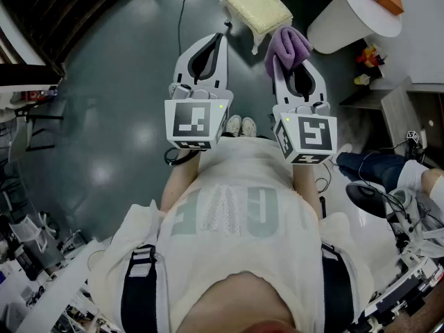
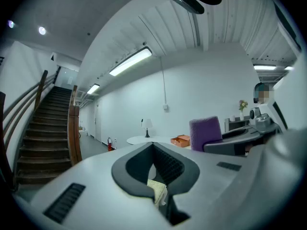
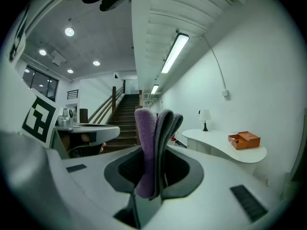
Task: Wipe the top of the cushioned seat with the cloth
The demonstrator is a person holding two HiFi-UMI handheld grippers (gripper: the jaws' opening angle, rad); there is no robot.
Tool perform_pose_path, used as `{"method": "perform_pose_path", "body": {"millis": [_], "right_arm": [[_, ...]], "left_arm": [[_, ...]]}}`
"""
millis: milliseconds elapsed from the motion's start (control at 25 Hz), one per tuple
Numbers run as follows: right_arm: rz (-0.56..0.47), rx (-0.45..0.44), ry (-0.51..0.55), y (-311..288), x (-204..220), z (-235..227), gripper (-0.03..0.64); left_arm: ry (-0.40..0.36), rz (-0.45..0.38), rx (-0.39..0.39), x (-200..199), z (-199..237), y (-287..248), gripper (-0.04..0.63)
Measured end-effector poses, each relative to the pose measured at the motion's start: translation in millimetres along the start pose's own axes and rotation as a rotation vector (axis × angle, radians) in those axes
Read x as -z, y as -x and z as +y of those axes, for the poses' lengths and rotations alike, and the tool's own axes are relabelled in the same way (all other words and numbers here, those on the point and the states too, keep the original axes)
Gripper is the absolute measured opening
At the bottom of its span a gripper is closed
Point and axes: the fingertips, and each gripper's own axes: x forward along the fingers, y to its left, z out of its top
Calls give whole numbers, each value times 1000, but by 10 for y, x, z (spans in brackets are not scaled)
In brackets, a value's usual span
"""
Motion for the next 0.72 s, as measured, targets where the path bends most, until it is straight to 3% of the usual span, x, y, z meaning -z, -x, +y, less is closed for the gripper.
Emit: {"method": "perform_pose_path", "body": {"millis": [720], "right_arm": [[-37, 40, -21, -87, -180, 364, 94]], "left_arm": [[50, -31, 0, -17, 587, 226, -8]]}}
